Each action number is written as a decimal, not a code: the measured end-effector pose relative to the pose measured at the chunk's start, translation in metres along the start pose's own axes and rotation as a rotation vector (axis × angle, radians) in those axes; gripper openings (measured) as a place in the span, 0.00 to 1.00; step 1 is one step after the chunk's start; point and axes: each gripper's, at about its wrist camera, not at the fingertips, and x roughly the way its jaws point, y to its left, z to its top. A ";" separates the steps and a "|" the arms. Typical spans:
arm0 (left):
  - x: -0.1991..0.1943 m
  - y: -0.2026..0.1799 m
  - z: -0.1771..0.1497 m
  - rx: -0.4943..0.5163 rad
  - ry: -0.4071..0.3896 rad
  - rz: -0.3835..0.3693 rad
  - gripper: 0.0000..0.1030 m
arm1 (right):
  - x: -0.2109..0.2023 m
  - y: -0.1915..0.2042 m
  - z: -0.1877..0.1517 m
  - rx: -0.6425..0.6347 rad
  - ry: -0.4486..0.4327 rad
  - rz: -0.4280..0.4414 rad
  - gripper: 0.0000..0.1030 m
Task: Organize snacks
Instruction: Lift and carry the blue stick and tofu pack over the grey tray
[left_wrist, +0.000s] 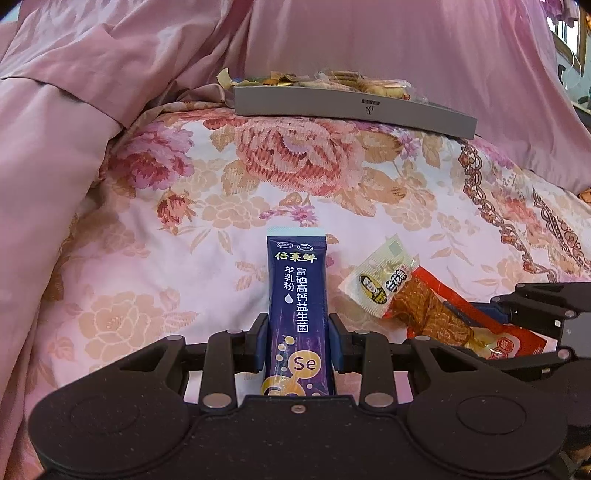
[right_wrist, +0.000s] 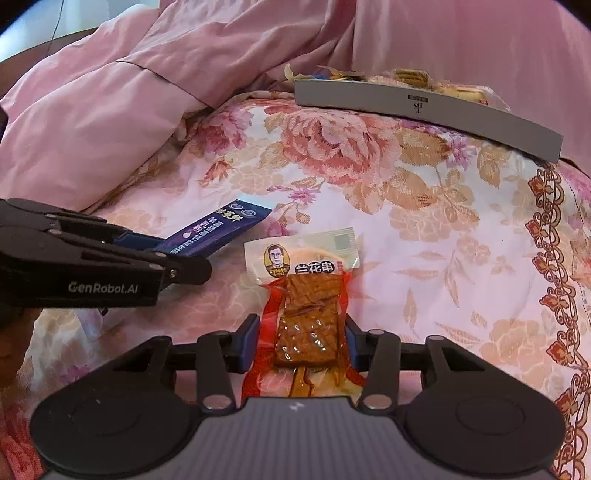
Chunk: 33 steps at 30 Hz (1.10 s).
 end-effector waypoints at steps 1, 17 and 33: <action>-0.001 0.001 0.000 -0.008 -0.008 -0.004 0.33 | -0.001 0.001 0.000 -0.010 -0.005 -0.001 0.47; -0.012 0.010 0.001 -0.105 -0.113 -0.006 0.33 | -0.015 0.017 -0.006 -0.260 -0.115 -0.141 0.47; -0.011 0.013 0.048 -0.148 -0.201 0.025 0.33 | -0.043 -0.015 0.015 -0.317 -0.251 -0.196 0.47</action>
